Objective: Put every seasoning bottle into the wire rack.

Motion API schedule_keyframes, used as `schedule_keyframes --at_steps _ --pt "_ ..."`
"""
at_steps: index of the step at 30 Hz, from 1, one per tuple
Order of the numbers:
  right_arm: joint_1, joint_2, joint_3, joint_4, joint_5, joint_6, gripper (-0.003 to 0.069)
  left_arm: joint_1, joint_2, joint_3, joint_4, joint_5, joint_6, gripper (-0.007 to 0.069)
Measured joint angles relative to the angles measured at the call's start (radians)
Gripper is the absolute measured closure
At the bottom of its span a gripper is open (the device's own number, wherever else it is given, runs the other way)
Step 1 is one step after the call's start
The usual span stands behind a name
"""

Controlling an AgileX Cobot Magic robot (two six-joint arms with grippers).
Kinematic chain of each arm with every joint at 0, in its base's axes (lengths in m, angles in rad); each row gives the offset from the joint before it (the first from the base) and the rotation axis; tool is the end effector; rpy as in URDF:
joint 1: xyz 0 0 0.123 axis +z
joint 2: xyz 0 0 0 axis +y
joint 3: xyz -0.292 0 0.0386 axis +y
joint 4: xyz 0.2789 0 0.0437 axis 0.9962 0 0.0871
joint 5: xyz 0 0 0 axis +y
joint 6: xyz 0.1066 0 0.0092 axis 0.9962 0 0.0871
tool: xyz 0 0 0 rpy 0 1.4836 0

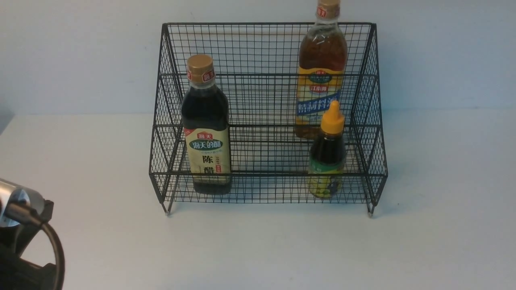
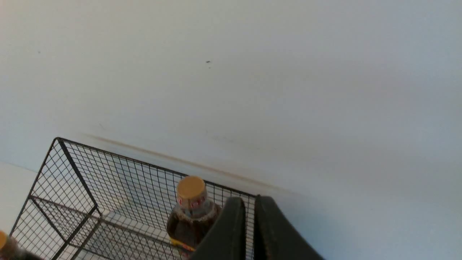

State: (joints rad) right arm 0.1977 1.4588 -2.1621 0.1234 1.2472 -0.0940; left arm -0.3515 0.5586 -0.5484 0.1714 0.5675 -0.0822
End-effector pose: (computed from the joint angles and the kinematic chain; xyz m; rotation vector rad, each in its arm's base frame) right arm 0.2776 0.0683 0.5844 -0.3285 2.0013 0.2088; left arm 0.1409 -0.0412 0.3017 0.3664 2.0205 -0.0851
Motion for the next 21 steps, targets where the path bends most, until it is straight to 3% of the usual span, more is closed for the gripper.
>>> schedule_keyframes --at_steps 5,8,11,16,21 --pt "-0.002 -0.254 0.206 -0.008 0.016 0.024 0.0671 0.0 0.0 0.0 -0.002 -0.028 0.0 0.0629" --pt "-0.002 -0.411 0.412 -0.015 -0.068 0.029 0.0673 0.0 0.0 0.0 -0.002 -0.033 0.0 0.0629" --pt "-0.002 -0.593 0.663 -0.023 -0.238 0.044 0.0673 0.0 0.0 0.0 -0.002 -0.042 0.0 0.0629" --pt "-0.002 -1.141 1.34 -0.029 -0.74 0.083 0.0673 0.0 0.0 0.0 -0.033 -0.045 0.0 0.0629" --pt "-0.002 -1.438 1.674 -0.029 -1.001 0.119 0.0673 0.0 0.0 0.0 -0.046 -0.045 0.0 0.0629"
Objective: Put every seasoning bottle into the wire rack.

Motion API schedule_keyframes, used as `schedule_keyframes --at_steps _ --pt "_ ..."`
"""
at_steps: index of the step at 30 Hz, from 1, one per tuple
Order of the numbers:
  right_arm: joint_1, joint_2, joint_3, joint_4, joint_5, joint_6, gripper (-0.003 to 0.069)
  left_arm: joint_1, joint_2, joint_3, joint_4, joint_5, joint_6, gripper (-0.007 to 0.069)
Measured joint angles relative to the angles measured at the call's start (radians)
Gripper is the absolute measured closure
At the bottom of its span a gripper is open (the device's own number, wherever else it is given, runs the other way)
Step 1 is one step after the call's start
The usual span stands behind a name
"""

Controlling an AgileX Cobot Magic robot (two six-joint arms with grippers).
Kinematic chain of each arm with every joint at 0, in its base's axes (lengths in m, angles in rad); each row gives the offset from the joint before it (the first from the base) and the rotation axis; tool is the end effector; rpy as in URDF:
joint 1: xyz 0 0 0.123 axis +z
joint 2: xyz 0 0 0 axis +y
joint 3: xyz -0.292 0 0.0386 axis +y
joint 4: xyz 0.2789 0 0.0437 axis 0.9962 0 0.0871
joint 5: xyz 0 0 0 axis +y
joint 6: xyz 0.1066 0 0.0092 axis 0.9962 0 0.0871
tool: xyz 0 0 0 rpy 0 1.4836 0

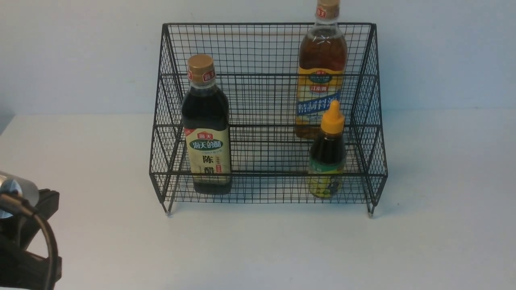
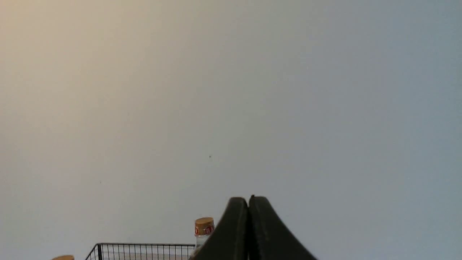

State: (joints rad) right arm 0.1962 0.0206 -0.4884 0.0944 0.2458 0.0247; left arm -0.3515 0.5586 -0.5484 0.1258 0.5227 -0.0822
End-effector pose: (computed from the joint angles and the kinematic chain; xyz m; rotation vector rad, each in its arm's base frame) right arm 0.0387 0.0102 0.3649 -0.0704 1.2637 0.2843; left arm 0.1419 -0.0449 0.3055 0.3397 1.9862 -0.1437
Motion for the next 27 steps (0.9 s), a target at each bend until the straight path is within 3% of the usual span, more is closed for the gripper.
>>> schedule_keyframes --at_steps 6,18,27 --pt "0.0 -0.023 0.133 0.009 -0.062 0.004 0.0673 0.0 -0.001 0.0 -0.006 0.0 0.0 0.0629" --pt "0.0 -0.004 0.138 0.009 -0.086 0.004 0.0673 0.0 -0.059 0.0 -0.028 0.174 -0.002 0.0629" --pt "0.0 -0.004 0.138 0.009 -0.086 0.004 0.0673 0.0 -0.188 0.0 -0.067 0.211 -0.04 0.0629"
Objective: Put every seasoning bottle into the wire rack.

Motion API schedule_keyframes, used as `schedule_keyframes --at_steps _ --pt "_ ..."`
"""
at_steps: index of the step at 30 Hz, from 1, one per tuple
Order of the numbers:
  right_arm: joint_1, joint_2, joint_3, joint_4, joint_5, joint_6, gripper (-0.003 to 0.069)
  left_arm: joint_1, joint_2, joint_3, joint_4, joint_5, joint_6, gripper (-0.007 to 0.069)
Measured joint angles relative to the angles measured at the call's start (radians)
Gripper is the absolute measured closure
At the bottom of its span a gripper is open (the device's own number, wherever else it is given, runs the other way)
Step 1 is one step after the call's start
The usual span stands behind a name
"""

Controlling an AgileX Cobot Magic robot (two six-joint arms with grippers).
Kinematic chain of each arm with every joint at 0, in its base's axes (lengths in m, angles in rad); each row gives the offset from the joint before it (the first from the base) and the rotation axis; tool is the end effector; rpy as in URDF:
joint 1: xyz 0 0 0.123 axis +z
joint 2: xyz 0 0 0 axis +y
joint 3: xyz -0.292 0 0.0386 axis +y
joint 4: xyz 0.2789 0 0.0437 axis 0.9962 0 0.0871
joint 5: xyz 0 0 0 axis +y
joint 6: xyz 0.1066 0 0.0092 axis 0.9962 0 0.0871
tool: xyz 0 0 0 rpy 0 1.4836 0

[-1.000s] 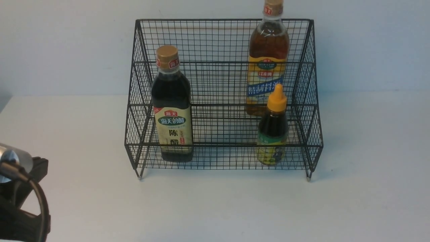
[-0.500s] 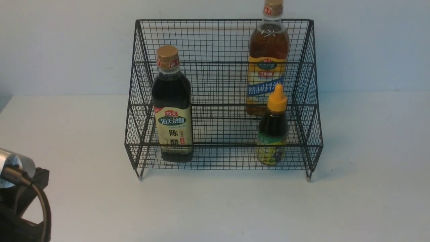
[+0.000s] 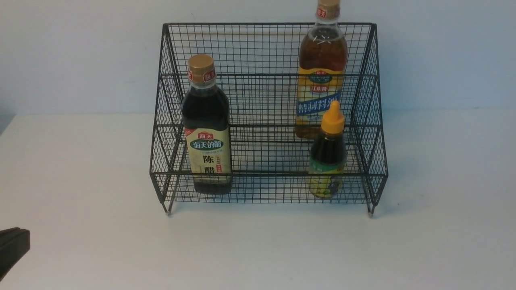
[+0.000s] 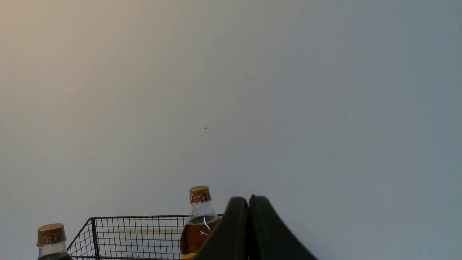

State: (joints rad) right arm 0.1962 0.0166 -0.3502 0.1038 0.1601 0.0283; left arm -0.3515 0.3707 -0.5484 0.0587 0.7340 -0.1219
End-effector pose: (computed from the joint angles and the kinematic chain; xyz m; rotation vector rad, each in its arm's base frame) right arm 0.0597 0.0137 0.3266 -0.0571 1.3136 0.2895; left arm 0.0990 -0.0318 0.3087 0.2541 2.0305 -0.2290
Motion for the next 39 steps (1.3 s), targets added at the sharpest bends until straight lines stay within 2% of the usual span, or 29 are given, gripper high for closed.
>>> schedule_keyframes --at_steps 11,21,26,28,31,34,39 --pt "0.0 0.0 0.0 0.0 0.0 0.0 0.0673 0.0 -0.032 0.0 -0.037 0.107 -0.001 0.0629" --pt "0.0 0.0 0.0 0.0 0.0 0.0 0.0673 0.0 -0.032 0.0 -0.037 0.107 0.0 0.0629" --pt "0.0 0.0 0.0 0.0 0.0 0.0 0.0673 0.001 -0.057 0.006 -0.032 0.023 0.031 0.0629" --pt "0.0 0.0 0.0 0.0 0.0 0.0 0.0673 0.046 -0.135 0.065 -0.041 -0.13 0.103 0.0629" --pt "0.0 0.0 0.0 0.0 0.0 0.0 0.0673 0.126 -0.212 0.171 -0.047 -0.224 0.139 0.0629" --pt "0.0 0.0 0.0 0.0 0.0 0.0 0.0673 0.217 -0.282 0.301 -0.05 -0.296 0.165 0.0629" --pt "0.0 0.0 0.0 0.0 0.0 0.0 0.0673 0.317 -0.378 0.514 -0.078 -0.331 0.18 0.0629"
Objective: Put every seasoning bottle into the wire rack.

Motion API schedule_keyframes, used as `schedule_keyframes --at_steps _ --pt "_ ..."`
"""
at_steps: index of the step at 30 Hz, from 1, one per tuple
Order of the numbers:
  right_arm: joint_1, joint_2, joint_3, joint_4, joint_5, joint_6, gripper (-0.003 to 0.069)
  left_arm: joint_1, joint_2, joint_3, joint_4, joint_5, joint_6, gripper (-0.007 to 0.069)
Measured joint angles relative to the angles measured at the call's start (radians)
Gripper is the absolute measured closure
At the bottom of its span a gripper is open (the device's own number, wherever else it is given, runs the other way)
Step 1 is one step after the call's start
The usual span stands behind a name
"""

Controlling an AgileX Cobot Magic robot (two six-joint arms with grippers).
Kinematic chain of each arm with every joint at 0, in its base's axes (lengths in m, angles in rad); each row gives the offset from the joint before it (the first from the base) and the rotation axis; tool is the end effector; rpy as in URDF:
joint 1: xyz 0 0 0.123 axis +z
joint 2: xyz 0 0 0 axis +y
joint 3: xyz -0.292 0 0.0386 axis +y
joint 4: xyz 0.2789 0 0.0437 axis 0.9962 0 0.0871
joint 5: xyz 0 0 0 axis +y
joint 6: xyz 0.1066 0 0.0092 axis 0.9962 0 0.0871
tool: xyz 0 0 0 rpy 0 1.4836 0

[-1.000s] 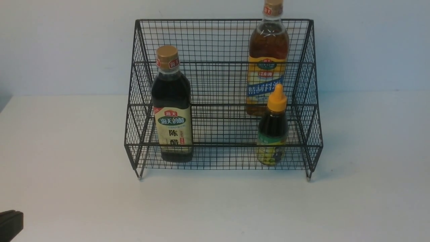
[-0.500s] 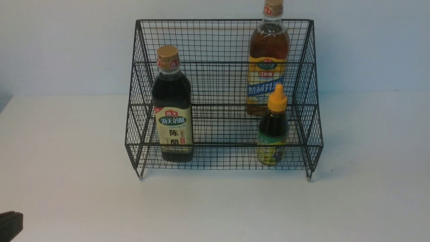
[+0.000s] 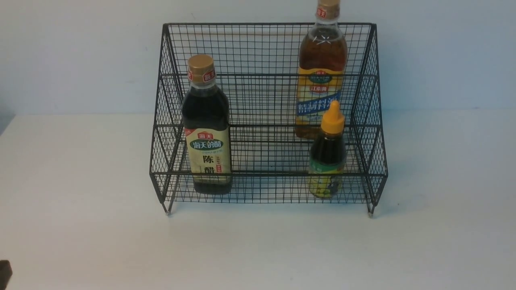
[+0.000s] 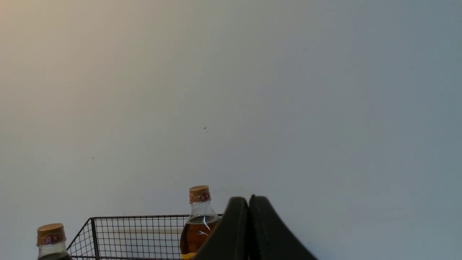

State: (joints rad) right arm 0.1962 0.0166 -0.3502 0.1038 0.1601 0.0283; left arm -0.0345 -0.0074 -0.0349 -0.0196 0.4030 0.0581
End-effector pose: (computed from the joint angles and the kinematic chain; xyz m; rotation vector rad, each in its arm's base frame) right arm 0.0597 0.0137 0.3266 -0.0571 1.3136 0.2895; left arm 0.0874 -0.0038 0.1859 0.0741 1.8427 -0.0032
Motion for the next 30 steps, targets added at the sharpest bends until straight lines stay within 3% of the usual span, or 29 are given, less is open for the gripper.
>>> schedule_keyframes --at_steps 30 --pt "0.0 0.0 0.001 0.0 -0.001 0.0 0.0673 -0.066 -0.003 0.06 -0.012 -0.018 0.003 0.0629"
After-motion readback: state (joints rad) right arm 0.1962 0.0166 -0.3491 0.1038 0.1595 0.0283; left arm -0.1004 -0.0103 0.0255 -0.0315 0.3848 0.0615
